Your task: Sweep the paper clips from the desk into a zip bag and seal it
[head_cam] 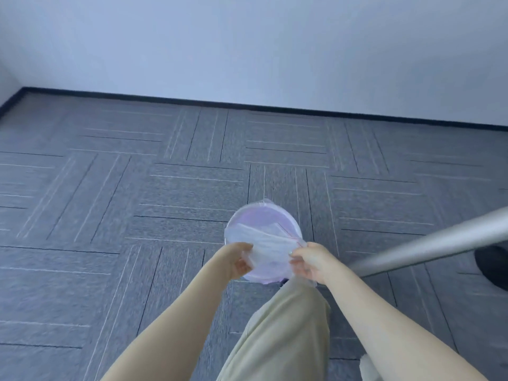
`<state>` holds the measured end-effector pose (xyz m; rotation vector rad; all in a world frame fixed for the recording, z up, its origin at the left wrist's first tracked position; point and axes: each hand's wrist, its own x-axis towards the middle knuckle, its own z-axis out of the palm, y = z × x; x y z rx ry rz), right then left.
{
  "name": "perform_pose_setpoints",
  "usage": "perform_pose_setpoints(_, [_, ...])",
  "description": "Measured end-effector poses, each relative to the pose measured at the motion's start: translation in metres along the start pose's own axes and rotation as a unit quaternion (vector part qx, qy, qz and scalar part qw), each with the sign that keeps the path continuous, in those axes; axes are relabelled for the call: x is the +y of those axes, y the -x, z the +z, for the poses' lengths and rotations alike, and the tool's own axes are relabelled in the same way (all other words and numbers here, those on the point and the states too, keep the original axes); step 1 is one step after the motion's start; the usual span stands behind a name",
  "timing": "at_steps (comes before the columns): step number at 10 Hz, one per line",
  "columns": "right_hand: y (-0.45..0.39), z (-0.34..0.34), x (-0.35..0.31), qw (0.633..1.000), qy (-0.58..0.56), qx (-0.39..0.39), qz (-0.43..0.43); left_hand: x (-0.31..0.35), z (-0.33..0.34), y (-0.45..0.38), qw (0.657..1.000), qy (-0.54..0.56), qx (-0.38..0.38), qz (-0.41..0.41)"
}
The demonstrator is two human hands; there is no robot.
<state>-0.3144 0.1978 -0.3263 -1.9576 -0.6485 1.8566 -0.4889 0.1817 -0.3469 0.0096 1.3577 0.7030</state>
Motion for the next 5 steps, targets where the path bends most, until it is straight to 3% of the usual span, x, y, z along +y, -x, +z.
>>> perform_pose_setpoints(3, [-0.036,0.007,-0.033,0.999,-0.005,0.018,0.046,0.026,0.002,-0.037,0.998,0.057,0.025,-0.031])
perform_pose_setpoints(5, [-0.028,0.005,-0.038,0.999,-0.014,-0.039,0.027,0.021,0.003,-0.034,0.996,0.075,0.037,0.004])
